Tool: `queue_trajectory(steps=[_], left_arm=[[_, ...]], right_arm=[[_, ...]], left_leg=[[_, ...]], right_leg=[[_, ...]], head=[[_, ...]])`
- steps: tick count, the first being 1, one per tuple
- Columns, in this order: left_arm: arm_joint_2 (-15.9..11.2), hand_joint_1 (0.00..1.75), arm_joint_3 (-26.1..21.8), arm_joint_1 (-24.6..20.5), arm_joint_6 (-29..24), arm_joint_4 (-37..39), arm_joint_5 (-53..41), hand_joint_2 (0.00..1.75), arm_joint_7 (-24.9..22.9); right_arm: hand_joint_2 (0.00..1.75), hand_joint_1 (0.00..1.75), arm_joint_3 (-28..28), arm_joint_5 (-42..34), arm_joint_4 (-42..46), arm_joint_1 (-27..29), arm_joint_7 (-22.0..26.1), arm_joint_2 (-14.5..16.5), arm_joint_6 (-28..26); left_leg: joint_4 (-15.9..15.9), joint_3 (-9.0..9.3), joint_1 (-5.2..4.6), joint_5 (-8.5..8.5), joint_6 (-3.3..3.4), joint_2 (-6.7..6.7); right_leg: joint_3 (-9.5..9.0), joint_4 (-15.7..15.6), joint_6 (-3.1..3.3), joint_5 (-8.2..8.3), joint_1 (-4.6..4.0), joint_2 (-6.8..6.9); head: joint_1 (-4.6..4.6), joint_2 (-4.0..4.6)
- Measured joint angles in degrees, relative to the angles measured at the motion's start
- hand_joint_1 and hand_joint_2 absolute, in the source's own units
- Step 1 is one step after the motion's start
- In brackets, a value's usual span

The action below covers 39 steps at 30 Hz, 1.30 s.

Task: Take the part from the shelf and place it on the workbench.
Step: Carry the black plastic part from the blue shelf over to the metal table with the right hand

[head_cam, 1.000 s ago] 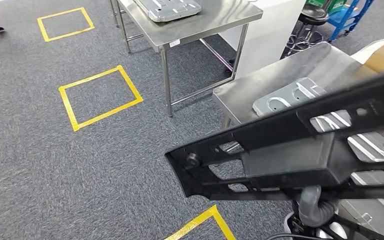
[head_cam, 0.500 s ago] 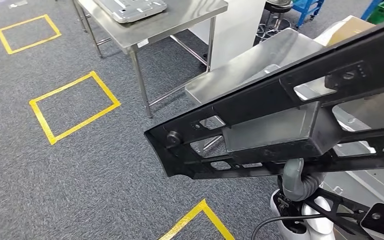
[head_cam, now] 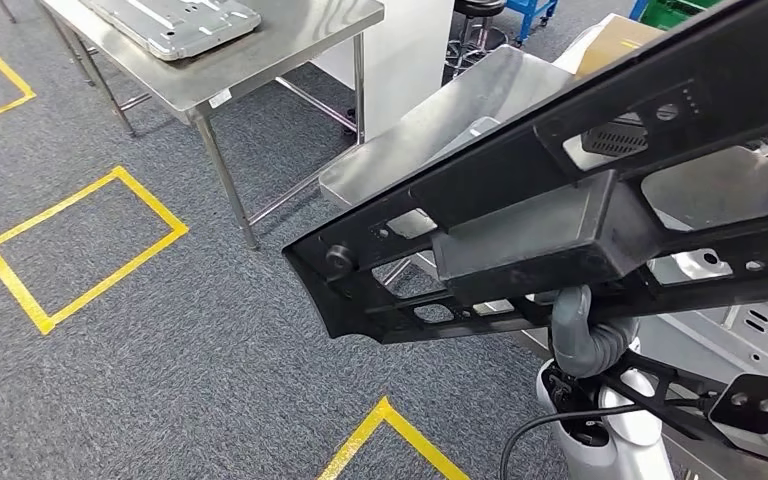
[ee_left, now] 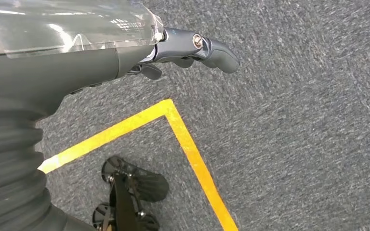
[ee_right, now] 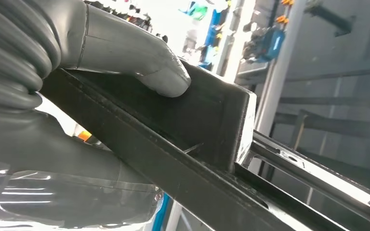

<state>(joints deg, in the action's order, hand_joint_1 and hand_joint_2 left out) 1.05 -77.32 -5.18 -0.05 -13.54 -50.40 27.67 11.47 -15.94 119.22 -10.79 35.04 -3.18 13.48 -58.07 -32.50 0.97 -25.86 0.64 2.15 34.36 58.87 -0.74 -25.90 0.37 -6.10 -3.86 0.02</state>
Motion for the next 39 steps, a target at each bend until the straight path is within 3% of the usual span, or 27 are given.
queue_trajectory(steps=[1,3,5,6,7,9,11,12,14,16,18,19,20,21,22,23,25,27,29,30,32,34,35,36,37,39], left_arm=[[0.1,0.00,0.0,-0.1,0.0,0.0,0.0,1.75,0.0],[0.1,0.00,0.0,0.1,0.1,0.0,-0.1,1.75,-0.1],[0.1,0.00,0.0,0.3,0.1,0.0,-0.1,1.75,-0.1],[0.1,0.00,0.0,0.3,0.1,0.0,-0.1,1.75,-0.1],[0.1,0.00,0.0,0.3,0.1,0.0,-0.1,1.75,-0.1],[0.2,0.00,0.0,0.2,0.1,0.0,-0.1,1.75,-0.1],[0.2,0.00,0.0,0.2,0.1,0.0,-0.2,1.75,-0.1],[0.2,0.00,0.0,0.2,0.1,0.0,-0.2,1.75,-0.1],[0.3,0.00,0.0,0.2,0.1,0.0,-0.2,1.75,-0.1],[0.3,0.00,0.0,0.1,-0.1,0.0,-0.3,1.75,0.0],[0.3,0.00,0.0,0.2,-0.3,0.0,-0.4,1.75,-0.1],[0.3,0.00,0.0,0.4,-0.3,0.0,-0.4,1.75,-0.1],[0.3,0.00,0.0,0.5,-0.4,0.0,-0.4,1.75,-0.1],[0.3,0.00,0.0,0.7,-0.4,0.0,-0.5,1.75,-0.1],[0.3,0.00,0.0,0.7,-0.3,0.0,-0.5,1.75,-0.2],[0.3,0.00,0.0,0.7,-0.3,0.0,-0.5,1.75,-0.2],[0.2,0.00,0.0,0.7,-0.3,0.0,-0.5,1.75,-0.2],[0.1,0.00,0.0,0.7,-0.4,0.0,-0.5,1.75,-0.2],[0.0,0.00,0.0,0.6,-0.4,0.0,-0.5,1.75,-0.2],[0.1,0.00,0.0,0.5,-0.4,0.0,-0.5,1.75,-0.2],[0.1,0.00,0.0,0.4,-0.2,0.1,-0.6,1.75,-0.2],[0.1,0.00,0.0,0.5,0.1,0.1,-0.7,1.75,-0.1],[0.1,0.00,0.0,0.6,0.3,0.1,-0.7,1.75,0.0],[0.1,0.00,0.0,0.7,0.4,0.1,-0.8,1.75,0.2],[0.1,0.00,0.0,0.6,0.4,0.1,-0.8,1.75,0.4],[0.1,0.00,0.0,0.5,0.3,0.1,-0.7,1.75,0.8]], right_arm=[[1.75,1.75,0.0,-0.1,-0.1,-0.3,-0.1,-0.5,-0.2],[1.75,1.75,0.1,-0.4,-0.4,-0.6,-0.1,-1.2,-0.4],[1.75,1.75,0.1,-0.6,-0.8,-0.7,-0.1,-1.7,-0.6],[1.75,1.75,0.1,-0.7,-1.0,-0.6,-0.1,-2.0,-0.7],[1.75,1.75,0.1,-0.8,-1.2,-0.7,0.0,-2.2,-0.9],[1.75,1.75,0.1,-1.0,-1.5,-0.7,0.0,-2.8,-1.1],[1.75,1.75,0.1,-1.3,-1.9,-0.9,0.1,-3.2,-1.3],[1.75,1.75,0.0,-1.4,-2.1,-0.9,0.3,-3.3,-1.3],[1.75,1.75,-0.1,-1.7,-2.6,-0.8,0.6,-3.8,-1.4],[1.75,1.75,-0.2,-1.8,-3.0,-0.7,0.9,-4.1,-1.3],[1.75,1.75,-0.3,-2.0,-3.6,-0.6,1.0,-4.3,-1.3],[1.75,1.75,-0.4,-2.0,-4.0,-0.5,1.0,-4.3,-1.4],[1.75,1.75,-0.4,-2.1,-4.3,-0.5,1.0,-4.4,-1.4],[1.75,1.75,-0.5,-2.1,-4.6,-0.4,1.0,-4.4,-1.5],[1.75,1.75,-0.7,-2.1,-4.9,-0.4,1.0,-4.5,-1.6],[1.75,1.75,-0.8,-2.1,-5.1,-0.4,1.0,-4.6,-1.7],[1.75,1.75,-0.9,-2.1,-5.4,-0.4,1.0,-4.6,-1.8],[1.75,1.75,-1.0,-2.2,-5.6,-0.4,1.0,-4.6,-2.0],[1.75,1.75,-1.0,-2.2,-5.7,-0.3,1.0,-4.8,-2.0],[1.75,1.75,-1.1,-2.2,-5.7,-0.2,1.0,-5.0,-2.0],[1.75,1.75,-1.4,-2.3,-5.8,-0.3,1.1,-5.3,-2.1],[1.75,1.75,-1.5,-2.5,-5.9,-0.3,1.1,-5.4,-2.2],[1.75,1.75,-1.6,-2.7,-6.0,-0.1,1.2,-5.4,-2.2],[1.75,1.75,-1.8,-2.8,-6.1,0.1,1.3,-5.4,-2.3],[1.75,1.75,-2.1,-2.8,-6.2,0.3,1.6,-5.5,-2.3],[1.75,1.75,-2.6,-2.7,-6.4,0.5,2.1,-5.5,-2.2]], left_leg=[[0.3,0.08,0.11,0.14,0.34,-0.63],[0.4,0.14,0.02,0.18,0.77,-1.92],[0.4,0.14,-0.10,0.05,0.87,-3.31],[0.4,0.19,-0.12,-0.04,0.85,-4.01],[0.4,0.30,-0.15,-0.15,0.79,-4.66],[0.4,0.68,-0.24,-0.44,0.55,-5.73],[0.3,0.97,-0.54,-0.78,0.08,-6.65],[0.3,1.07,-0.67,-0.92,-0.20,-7.16],[0.3,1.27,-0.78,-1.22,-0.80,-8.05],[-1.4,0.79,-0.63,-2.61,-1.42,-6.57],[-7.7,-1.99,-0.42,-6.02,-1.87,-3.83],[-11.8,-3.99,-0.39,-7.76,-1.99,-3.10],[-15.1,-5.69,-0.39,-8.72,-2.04,-2.83],[-16.4,-6.57,-0.39,-8.53,-2.03,-2.74],[-15.4,-6.34,-0.39,-7.13,-1.93,-2.65],[-12.2,-5.11,-0.39,-4.92,-1.75,-2.33],[-4.1,-1.81,-0.33,-1.12,-1.25,0.05],[-0.3,-0.24,-0.39,-0.13,-0.90,1.76],[0.0,-0.05,-0.43,-0.01,-0.50,0.93],[0.3,0.08,-0.36,0.18,-0.19,0.36],[0.9,0.33,-0.09,0.49,0.45,-0.90],[1.0,0.36,-0.16,0.44,0.75,-2.19],[0.9,0.35,-0.20,0.39,0.78,-2.87],[0.9,0.36,-0.21,0.32,0.77,-3.54],[0.9,0.41,-0.21,0.23,0.71,-4.19],[0.9,0.74,-0.22,-0.06,0.45,-5.34]], right_leg=[[0.79,1.7,-0.22,-1.07,-0.12,1.45],[3.96,8.2,-0.53,-4.52,-0.16,4.60],[7.35,14.8,-0.74,-6.72,0.03,5.62],[7.72,15.3,-0.78,-6.25,0.09,5.82],[6.90,13.6,-0.73,-4.78,0.11,6.10],[2.77,5.6,-0.32,-1.01,-0.09,7.83],[-0.02,0.0,0.25,0.63,-0.60,9.49],[-0.30,-0.8,0.50,0.58,-0.83,9.65],[-0.20,-1.0,0.99,0.72,-0.79,8.34],[-0.33,-1.3,1.55,0.97,-0.41,7.23],[-0.38,-1.4,1.96,1.10,-0.19,6.14],[-0.34,-1.4,2.09,1.11,-0.19,5.50],[-0.34,-1.3,2.12,1.11,-0.22,4.79],[-0.35,-1.3,2.13,1.10,-0.23,4.04],[-0.40,-1.2,2.11,1.09,-0.24,3.31],[-0.46,-1.1,2.05,1.06,-0.24,2.59],[-0.40,-0.9,1.78,0.95,-0.20,1.28],[0.01,-0.7,1.17,1.01,-0.03,0.12],[0.33,-0.8,0.36,1.25,0.12,-0.88],[0.44,-0.7,0.04,1.13,0.08,-0.43],[1.89,2.4,-0.45,-0.87,-0.13,2.42],[5.46,9.8,-0.83,-4.62,0.04,5.13],[7.31,13.4,-1.03,-5.98,0.21,5.54],[8.34,15.4,-1.21,-6.26,0.38,5.71],[8.25,15.2,-1.33,-5.44,0.51,5.89],[4.39,7.9,-1.29,-1.50,0.59,7.12]], head=[[0.00,0.00],[0.00,0.00],[-0.01,0.00],[-0.01,0.00],[-0.01,0.00],[-0.01,0.00],[-0.01,0.00],[-0.01,0.00],[-0.01,0.00],[-0.01,0.00],[-0.01,0.00],[-0.01,0.00],[-0.01,0.00],[-0.01,0.00],[-0.01,0.00],[-0.01,0.00],[-0.01,0.00],[-0.01,0.00],[-0.01,0.00],[-0.01,0.00],[0.00,0.00],[-0.01,0.00],[-0.01,0.00],[-0.01,0.00],[-0.01,0.00],[-0.01,0.00]])
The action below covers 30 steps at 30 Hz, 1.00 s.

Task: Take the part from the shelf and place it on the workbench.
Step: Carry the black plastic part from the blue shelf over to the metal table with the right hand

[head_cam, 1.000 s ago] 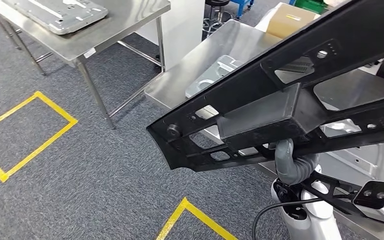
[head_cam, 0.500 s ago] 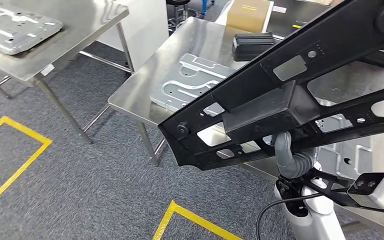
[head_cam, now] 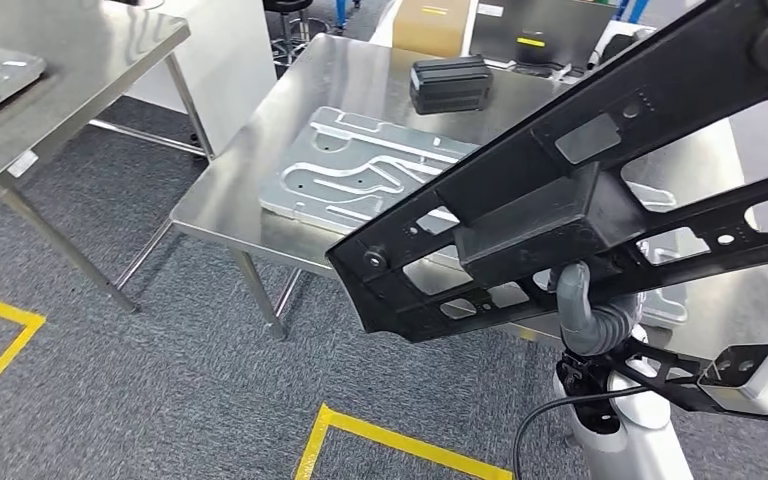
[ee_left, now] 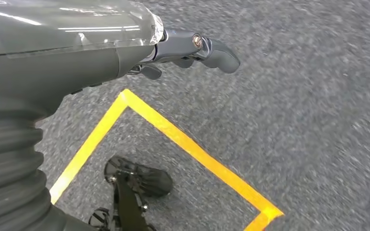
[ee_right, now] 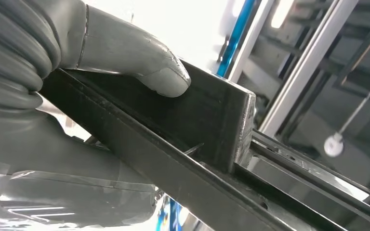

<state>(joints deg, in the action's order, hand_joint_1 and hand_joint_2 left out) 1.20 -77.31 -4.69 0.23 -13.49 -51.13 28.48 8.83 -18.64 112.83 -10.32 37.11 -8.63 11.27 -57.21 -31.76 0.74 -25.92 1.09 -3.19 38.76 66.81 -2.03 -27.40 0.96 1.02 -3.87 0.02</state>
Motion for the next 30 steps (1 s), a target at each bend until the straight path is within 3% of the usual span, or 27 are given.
queue_trajectory(steps=[2,3,6,8,10,11,12,13,15,17,19,21,23,25,27,28,29,30], left_arm=[[0.0,0.00,0.0,-0.1,-0.1,0.0,0.0,1.75,0.4],[0.0,0.00,0.0,-0.2,-0.1,0.0,0.1,1.75,0.5],[-0.1,0.00,0.0,-0.4,-0.1,0.0,0.1,1.75,0.6],[-0.1,0.00,0.0,-0.6,-0.1,0.0,0.1,1.75,0.7],[-0.2,0.00,0.0,-0.5,-0.1,0.0,0.1,1.75,0.7],[-0.2,0.00,0.0,-0.3,-0.1,0.0,0.1,1.75,0.7],[-0.2,0.00,0.0,-0.2,-0.1,0.0,0.1,1.75,0.7],[-0.3,0.00,0.0,-0.1,-0.1,0.0,0.1,1.75,0.7],[-0.3,0.00,0.0,-0.1,-0.1,0.0,0.1,1.75,0.7],[-0.4,0.00,0.0,-0.1,-0.1,0.0,0.1,1.75,0.7],[-0.5,0.00,0.0,-0.1,-0.1,0.0,0.1,1.75,0.7],[-0.5,0.00,0.0,-0.3,-0.1,0.0,0.1,1.75,0.7],[-0.5,0.00,0.0,-0.5,-0.1,0.0,0.1,1.75,0.7],[-0.6,0.00,0.0,-0.5,-0.1,0.0,0.1,1.75,0.7],[-0.6,0.00,0.0,-0.2,-0.1,0.0,0.1,1.75,0.7],[-0.6,0.00,0.0,-0.2,-0.1,0.0,0.1,1.75,0.7],[-0.6,0.00,0.0,-0.2,-0.1,0.0,0.1,1.75,0.7],[-0.6,0.00,0.0,-0.3,-0.1,0.0,0.1,1.75,0.7]], right_arm=[[1.75,1.75,-0.4,0.1,-0.3,-0.2,0.3,0.0,0.1],[1.75,1.75,-0.7,0.0,-0.5,-0.4,0.4,0.0,0.1],[1.75,1.75,-1.4,-0.2,-1.3,-0.9,0.4,-0.1,0.1],[1.75,1.75,-1.6,-0.3,-1.7,-1.1,0.3,-0.1,0.1],[1.75,1.75,-1.6,-0.3,-2.0,-1.4,0.3,-0.1,0.1],[1.75,1.75,-1.6,-0.3,-2.3,-1.5,0.2,-0.2,0.1],[1.75,1.75,-1.6,-0.3,-2.5,-1.4,0.2,-0.2,0.1],[1.75,1.75,-1.6,-0.3,-2.7,-1.4,0.2,-0.2,0.1],[1.75,1.75,-1.6,-0.3,-3.0,-1.4,0.1,-0.2,0.1],[1.75,1.75,-1.6,-0.3,-3.1,-1.5,0.1,-0.2,0.1],[1.75,1.75,-1.6,-0.3,-3.2,-1.5,0.1,-0.2,0.1],[1.75,1.75,-1.7,-0.3,-3.3,-1.5,0.1,-0.2,0.1],[1.75,1.75,-1.8,-0.3,-3.3,-1.7,0.1,-0.3,0.1],[1.75,1.75,-1.8,-0.3,-3.5,-1.8,0.1,-0.5,0.1],[1.75,1.75,-1.8,-0.3,-3.7,-1.7,0.1,-0.5,0.1],[1.75,1.75,-1.8,-0.3,-3.8,-1.6,0.1,-0.5,0.1],[1.75,1.75,-1.8,-0.3,-3.9,-1.6,0.1,-0.5,0.1],[1.75,1.75,-1.9,-0.3,-3.9,-1.6,0.1,-0.5,0.1]], left_leg=[[-0.1,0.34,-0.27,-0.38,-0.52,-0.93],[-0.2,0.47,-0.40,-0.53,-0.83,-1.37],[-0.2,0.83,-0.42,-0.97,-1.83,-2.45],[-2.6,0.02,-0.19,-2.86,-2.41,-0.76],[-9.8,-3.23,-0.04,-6.66,-2.72,1.77],[-13.9,-5.22,-0.02,-8.22,-2.79,2.35],[-16.6,-6.65,-0.03,-8.79,-2.79,2.61],[-17.1,-7.08,-0.04,-8.13,-2.72,2.70],[-11.0,-4.63,-0.03,-3.90,-2.35,3.33],[-3.4,-1.33,-0.03,-0.89,-1.89,5.15],[-0.8,-0.23,-0.18,-0.59,-1.54,5.87],[-0.5,-0.07,-0.14,-0.24,-0.97,4.82],[0.1,0.13,0.13,0.20,-0.23,3.79],[0.4,0.18,0.16,0.35,0.14,2.73],[0.3,0.09,0.06,0.29,0.15,1.54],[0.3,0.07,0.03,0.22,0.11,0.95],[0.2,0.10,0.03,0.11,0.03,0.35],[0.1,0.21,0.03,-0.05,-0.10,-0.20]], right_leg=[[-3.80,-7.1,0.54,2.36,-0.38,2.01],[-4.50,-8.6,0.86,2.59,-0.59,2.48],[-4.40,-9.1,1.83,2.65,-0.65,1.02],[-4.61,-9.5,2.51,2.92,-0.34,0.01],[-4.65,-9.6,2.96,3.01,-0.31,-1.06],[-4.62,-9.5,3.06,3.02,-0.39,-1.73],[-4.60,-9.5,3.11,3.02,-0.46,-2.45],[-4.62,-9.4,3.11,3.01,-0.52,-3.21],[-4.71,-9.2,3.01,2.95,-0.59,-4.65],[-4.61,-9.0,2.69,2.88,-0.68,-5.93],[-4.28,-8.8,2.09,3.00,-0.59,-6.96],[-4.03,-8.9,1.38,3.14,-0.40,-7.61],[-3.13,-7.0,0.89,1.88,-0.57,-5.78],[-0.03,-0.6,0.56,-1.62,-0.62,-2.66],[3.49,6.4,0.24,-4.21,-0.33,-1.43],[3.99,7.3,0.14,-3.99,-0.21,-1.27],[3.18,5.7,0.09,-2.69,-0.13,-1.04],[1.15,2.0,0.12,-0.69,-0.10,-0.50]], head=[[0.00,0.00],[0.00,0.00],[0.00,0.00],[-0.01,0.00],[-0.01,0.00],[-0.01,0.00],[0.00,0.00],[0.00,0.00],[0.00,0.00],[0.00,0.00],[0.00,0.00],[0.00,0.00],[0.01,0.00],[0.01,0.00],[0.01,0.00],[0.01,0.00],[0.00,0.00],[0.00,0.00]])
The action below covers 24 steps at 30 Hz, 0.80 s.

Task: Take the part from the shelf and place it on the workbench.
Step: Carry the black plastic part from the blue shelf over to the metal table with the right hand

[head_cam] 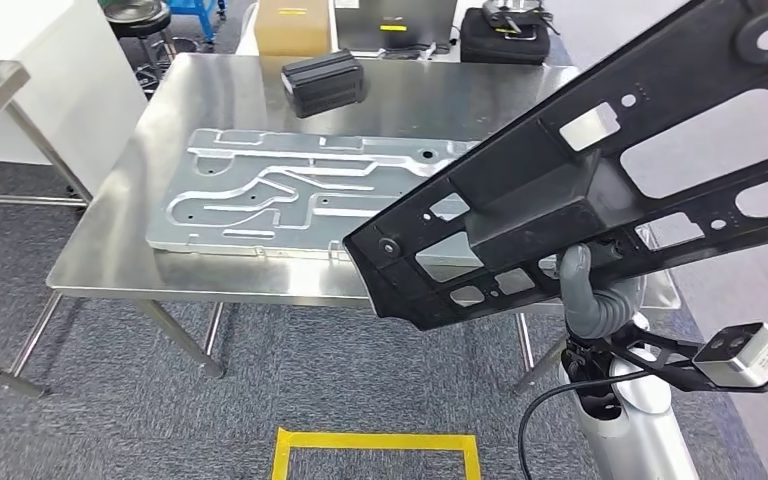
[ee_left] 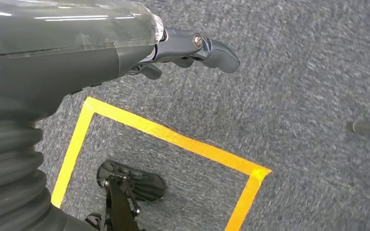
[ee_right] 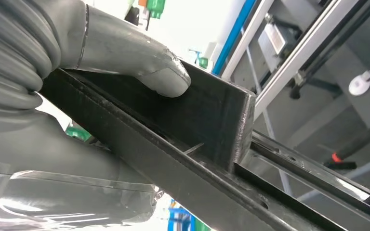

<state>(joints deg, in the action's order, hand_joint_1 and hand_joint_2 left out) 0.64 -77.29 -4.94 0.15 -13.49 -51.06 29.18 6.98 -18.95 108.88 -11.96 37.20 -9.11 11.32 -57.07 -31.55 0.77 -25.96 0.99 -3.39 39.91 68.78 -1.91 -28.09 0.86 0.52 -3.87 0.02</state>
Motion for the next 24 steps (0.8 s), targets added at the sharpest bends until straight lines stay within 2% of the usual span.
queue_trajectory(steps=[2,3,4,6,7,8,10,11,12,13,14,15,16,18,19,21,23,24], left_arm=[[0.0,0.00,0.0,-0.1,0.0,0.0,0.0,1.75,0.0],[0.0,0.00,0.0,-0.1,0.0,0.0,0.0,1.75,0.0],[0.0,0.00,0.0,-0.1,0.0,0.0,0.0,1.75,0.1],[0.0,0.00,0.0,-0.1,0.0,0.0,0.0,1.75,0.2],[0.0,0.00,0.0,-0.2,0.1,0.0,0.0,1.75,0.3],[0.0,0.00,0.0,-0.2,0.1,0.0,0.0,1.75,0.3],[0.0,0.00,0.0,-0.2,0.1,0.0,0.1,1.75,0.5],[-0.1,0.00,0.0,0.0,0.0,0.0,0.1,1.75,0.5],[-0.1,0.00,0.0,0.1,0.0,0.0,0.2,1.75,0.5],[-0.1,0.00,0.0,0.3,0.0,0.0,0.2,1.75,0.6],[-0.1,0.00,0.0,0.3,0.1,0.0,0.2,1.75,0.7],[-0.1,0.00,0.0,0.4,0.1,0.0,0.2,1.75,0.9],[-0.1,0.00,0.0,0.4,0.1,0.0,0.2,1.75,1.1],[-0.1,0.00,0.0,0.3,0.0,0.0,0.5,1.75,1.4],[-0.2,0.00,-0.1,0.2,0.0,0.0,0.6,1.75,1.5],[-0.2,0.00,-0.1,0.0,0.0,0.0,0.7,1.75,1.6],[-0.1,0.00,-0.1,-0.1,0.0,0.0,0.7,1.75,1.7],[-0.1,0.00,-0.1,0.0,0.0,0.0,0.7,1.75,1.7]], right_arm=[[1.75,1.75,0.0,0.0,0.0,-0.1,0.0,0.0,0.0],[1.75,1.75,0.0,0.0,0.0,-0.1,0.0,0.0,0.0],[1.75,1.75,0.0,0.0,0.0,-0.2,0.0,0.0,0.0],[1.75,1.75,-0.2,-0.2,-0.1,-0.3,-0.1,0.0,0.0],[1.75,1.75,-0.2,-0.3,-0.1,-0.5,-0.1,-0.1,0.0],[1.75,1.75,-0.3,-0.4,-0.2,-0.7,-0.2,-0.1,-0.1],[1.75,1.75,-0.3,-0.8,-0.4,-1.2,-0.5,-0.1,-0.2],[1.75,1.75,-0.3,-0.9,-0.6,-1.3,-0.6,-0.1,-0.3],[1.75,1.75,-0.2,-1.0,-0.8,-1.4,-0.6,-0.1,-0.5],[1.75,1.75,-0.2,-1.0,-1.0,-1.4,-0.6,-0.1,-0.6],[1.75,1.75,-0.2,-1.0,-1.1,-1.3,-0.6,-0.1,-0.8],[1.75,1.75,-0.2,-1.0,-1.2,-1.4,-0.6,-0.1,-1.0],[1.75,1.75,-0.1,-0.8,-1.3,-1.4,-0.6,-0.1,-1.2],[1.75,1.75,0.1,0.0,-1.8,-1.4,-0.6,0.0,-1.8],[1.75,1.75,0.2,0.5,-2.1,-1.4,-0.6,0.0,-2.2],[1.75,1.75,0.4,1.1,-2.8,-1.4,-0.6,0.0,-2.8],[1.75,1.75,0.6,1.2,-3.3,-1.6,-0.6,-0.1,-3.0],[1.75,1.75,0.7,1.2,-3.5,-1.8,-0.6,-0.1,-3.0]], left_leg=[[-0.2,0.29,-0.20,-0.38,-0.43,-0.95],[-0.2,0.40,-0.32,-0.54,-0.74,-1.32],[-0.3,0.49,-0.45,-0.67,-1.06,-1.72],[-0.2,0.63,-0.49,-0.88,-1.73,-2.56],[-0.6,0.56,-0.40,-1.33,-2.07,-2.14],[-1.8,0.10,-0.27,-2.31,-2.34,-1.16],[-7.9,-2.52,-0.05,-5.81,-2.72,1.64],[-12.0,-4.44,-0.04,-7.64,-2.79,2.39],[-15.4,-6.15,-0.05,-8.74,-2.83,2.72],[-17.0,-7.11,-0.05,-8.71,-2.81,2.85],[-16.3,-7.04,-0.05,-7.52,-2.71,2.93],[-13.3,-5.92,-0.06,-5.40,-2.53,3.07],[-9.1,-4.18,-0.06,-3.05,-2.26,3.42],[-2.4,-1.49,-0.18,-0.45,-1.71,4.34],[-1.0,-1.00,-0.30,-0.17,-1.45,4.66],[-0.7,-0.88,-0.39,-0.10,-0.95,4.64],[-0.2,-0.63,-0.19,0.36,-0.23,4.28],[0.1,-0.55,-0.06,0.56,0.08,4.07]], right_leg=[[-4.24,-8.0,0.47,2.79,-0.24,2.13],[-5.35,-10.2,0.79,3.30,-0.43,2.77],[-5.58,-10.9,1.12,3.20,-0.62,2.96],[-5.37,-10.8,1.69,3.38,-0.65,1.71],[-5.37,-11.0,2.01,3.50,-0.50,1.12],[-5.40,-11.2,2.37,3.67,-0.34,0.57],[-5.47,-11.4,2.89,3.86,-0.17,-0.49],[-5.45,-11.4,3.03,3.88,-0.22,-1.10],[-5.44,-11.3,3.08,3.88,-0.29,-1.79],[-5.44,-11.3,3.10,3.87,-0.35,-2.54],[-5.47,-11.2,3.08,3.86,-0.39,-3.29],[-5.52,-11.1,3.05,3.83,-0.42,-3.92],[-5.55,-11.1,3.01,3.78,-0.43,-4.45],[-5.39,-10.8,2.64,3.73,-0.55,-5.31],[-5.24,-10.7,2.34,3.75,-0.53,-5.64],[-5.06,-10.8,1.57,3.89,-0.47,-6.06],[-4.60,-9.8,0.96,3.04,-0.50,-4.65],[-3.73,-7.8,0.67,1.76,-0.53,-3.46]], head=[[0.00,0.00],[0.00,0.00],[0.00,0.00],[0.00,0.00],[0.00,0.00],[-0.01,0.00],[-0.01,0.00],[-0.01,0.00],[0.00,0.00],[0.00,0.00],[0.00,0.00],[0.00,0.00],[0.00,0.00],[0.00,0.00],[0.00,0.00],[0.00,0.00],[0.00,0.00],[0.00,0.00]])
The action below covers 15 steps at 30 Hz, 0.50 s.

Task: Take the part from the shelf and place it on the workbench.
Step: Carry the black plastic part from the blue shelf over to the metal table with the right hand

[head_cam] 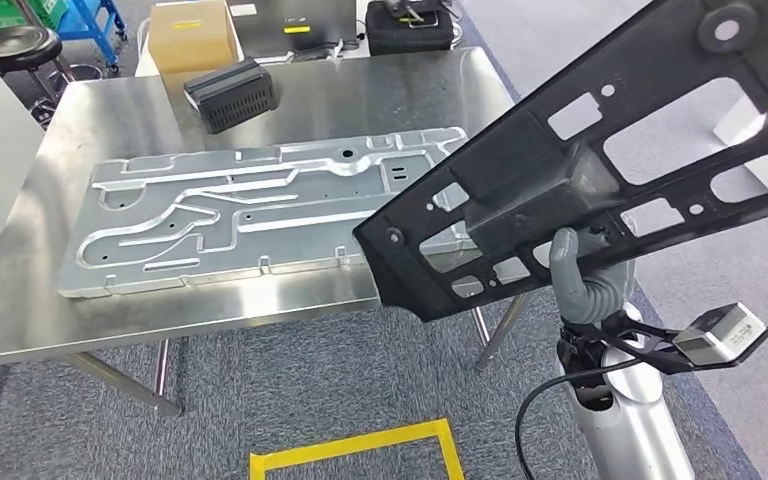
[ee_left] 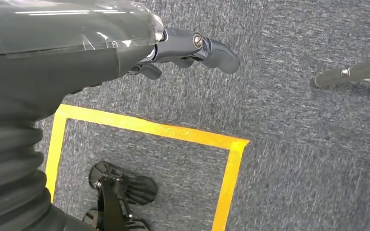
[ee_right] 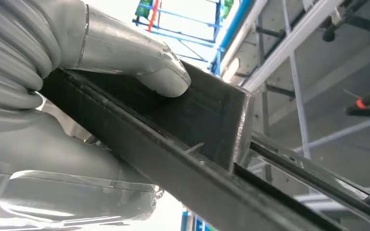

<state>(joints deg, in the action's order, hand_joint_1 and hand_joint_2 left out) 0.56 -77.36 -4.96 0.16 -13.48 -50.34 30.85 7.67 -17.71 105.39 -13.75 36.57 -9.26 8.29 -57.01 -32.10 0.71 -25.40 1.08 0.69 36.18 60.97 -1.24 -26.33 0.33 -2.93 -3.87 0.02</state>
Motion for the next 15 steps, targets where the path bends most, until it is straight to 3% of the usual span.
queue_trajectory(steps=[1,3,4,5,7,9,10,13,15], left_arm=[[0.0,0.00,0.0,0.1,0.0,0.0,0.0,1.75,0.0],[0.0,0.00,0.0,0.4,0.0,0.0,0.0,1.75,0.0],[0.0,0.00,0.0,0.5,0.0,0.0,0.0,1.75,0.0],[0.0,0.00,0.0,0.5,0.0,0.0,0.0,1.75,0.0],[0.1,0.00,0.0,0.5,0.0,0.0,0.0,1.75,0.0],[0.1,0.00,0.0,0.5,0.0,0.0,0.0,1.75,0.0],[0.1,0.00,0.0,0.5,0.0,0.0,0.0,1.75,0.0],[0.1,0.00,0.0,0.5,0.0,0.0,0.0,1.75,0.0],[0.1,0.00,0.0,0.5,0.0,0.0,0.0,1.75,0.0]], right_arm=[[1.75,1.75,0.1,0.0,-0.2,-0.1,0.0,0.0,0.0],[1.75,1.75,0.3,0.0,-0.7,-0.3,0.0,-0.1,0.0],[1.75,1.75,0.4,0.0,-1.0,-0.3,0.0,-0.1,0.0],[1.75,1.75,0.4,0.0,-1.2,-0.3,0.0,-0.1,0.0],[1.75,1.75,0.5,0.0,-1.4,-0.4,0.0,-0.1,0.0],[1.75,1.75,0.6,0.0,-1.5,-0.5,0.0,-0.1,0.0],[1.75,1.75,0.7,0.0,-1.6,-0.6,0.0,-0.1,0.0],[1.75,1.75,0.7,0.0,-1.8,-0.8,0.0,-0.1,0.0],[1.75,1.75,0.8,0.0,-1.8,-0.9,0.0,-0.1,0.0]], left_leg=[[0.1,0.02,-0.02,0.07,0.20,-0.23],[0.0,-0.08,-0.07,0.04,0.31,-0.59],[0.0,-0.11,-0.08,0.01,0.29,-0.78],[0.0,-0.11,-0.08,-0.03,0.24,-0.95],[-0.2,0.02,-0.08,-0.22,-0.03,-1.18],[-0.4,0.03,-0.21,-0.47,-0.52,-1.33],[-0.5,0.00,-0.26,-0.55,-0.82,-1.38],[-0.6,0.03,-0.29,-0.77,-1.83,-1.50],[-2.7,-0.78,-0.18,-2.38,-2.40,-1.38]], right_leg=[[1.49,3.2,-0.24,-1.82,0.12,1.26],[5.13,10.7,-0.76,-5.11,0.39,2.33],[6.20,12.9,-0.95,-5.54,0.55,2.46],[6.11,12.7,-1.06,-4.82,0.68,2.56],[2.58,6.1,-1.07,-1.11,0.88,2.92],[-1.07,-0.9,-0.56,1.17,0.71,3.33],[-1.80,-2.5,-0.22,1.40,0.54,3.37],[-1.82,-2.9,0.83,1.41,0.37,2.97],[-2.03,-3.3,1.54,1.61,0.57,2.91]], head=[[0.00,0.00],[0.00,0.00],[0.00,0.00],[0.00,0.00],[0.00,0.00],[0.00,0.00],[0.00,0.00],[0.00,0.00],[0.00,0.00]])
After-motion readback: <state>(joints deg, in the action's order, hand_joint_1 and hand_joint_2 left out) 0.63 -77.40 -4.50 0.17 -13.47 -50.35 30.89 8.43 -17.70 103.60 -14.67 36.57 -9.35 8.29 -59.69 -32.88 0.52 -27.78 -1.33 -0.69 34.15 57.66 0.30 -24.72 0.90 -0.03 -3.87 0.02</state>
